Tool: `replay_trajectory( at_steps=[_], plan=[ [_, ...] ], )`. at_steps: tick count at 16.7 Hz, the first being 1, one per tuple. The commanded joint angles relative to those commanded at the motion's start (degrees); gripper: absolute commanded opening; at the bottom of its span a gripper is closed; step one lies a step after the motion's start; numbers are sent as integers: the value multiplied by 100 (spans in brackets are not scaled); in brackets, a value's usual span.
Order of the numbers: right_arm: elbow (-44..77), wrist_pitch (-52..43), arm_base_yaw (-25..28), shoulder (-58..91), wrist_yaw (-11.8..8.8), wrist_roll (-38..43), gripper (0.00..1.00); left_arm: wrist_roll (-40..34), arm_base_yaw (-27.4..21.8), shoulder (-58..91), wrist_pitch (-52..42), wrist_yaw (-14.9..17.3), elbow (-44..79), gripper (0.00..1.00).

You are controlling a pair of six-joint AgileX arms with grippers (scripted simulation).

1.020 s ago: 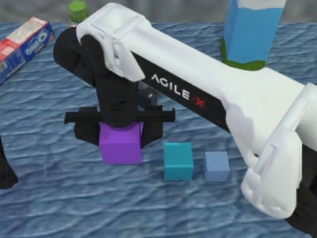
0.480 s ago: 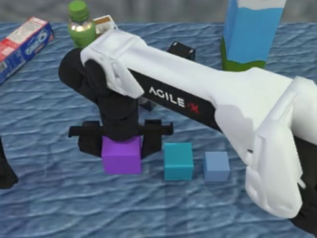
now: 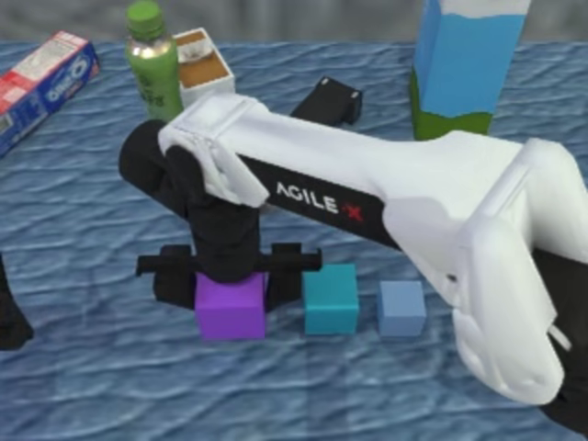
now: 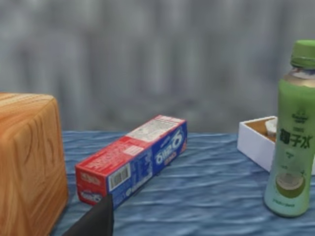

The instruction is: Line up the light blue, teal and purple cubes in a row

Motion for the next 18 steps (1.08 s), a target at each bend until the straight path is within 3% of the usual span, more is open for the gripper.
replay_trajectory(
  at_steps=[13, 18],
  plan=[
    [0, 0, 0, 0, 0, 0, 98, 0, 0, 0, 0, 0, 0, 100],
    [0, 0, 0, 0, 0, 0, 100, 0, 0, 0, 0, 0, 0, 100]
  ],
)
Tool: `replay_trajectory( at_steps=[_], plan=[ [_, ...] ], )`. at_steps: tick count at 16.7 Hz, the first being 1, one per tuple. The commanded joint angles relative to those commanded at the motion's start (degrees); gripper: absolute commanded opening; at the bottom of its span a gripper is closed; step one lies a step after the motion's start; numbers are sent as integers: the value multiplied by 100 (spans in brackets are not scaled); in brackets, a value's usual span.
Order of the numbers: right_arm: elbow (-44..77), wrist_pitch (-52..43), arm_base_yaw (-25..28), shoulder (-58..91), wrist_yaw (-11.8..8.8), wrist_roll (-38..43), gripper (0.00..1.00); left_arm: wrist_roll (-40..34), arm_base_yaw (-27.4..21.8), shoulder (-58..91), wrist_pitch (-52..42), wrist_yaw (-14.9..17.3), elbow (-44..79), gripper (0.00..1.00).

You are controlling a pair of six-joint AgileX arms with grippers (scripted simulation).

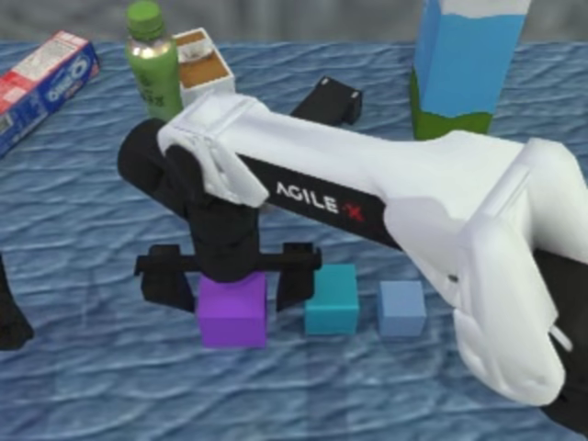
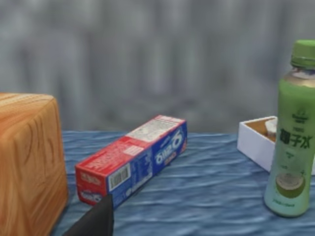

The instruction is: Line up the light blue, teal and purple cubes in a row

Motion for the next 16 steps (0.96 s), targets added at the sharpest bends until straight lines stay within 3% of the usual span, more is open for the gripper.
replay_trajectory(
  at_steps=[6, 16],
  plan=[
    [96, -94, -3, 28, -2, 0, 100, 0, 0, 0, 0, 0, 0, 100],
    [2137, -1852, 41, 286, 4, 1, 100, 0, 0, 0, 0, 0, 0, 100]
  ],
)
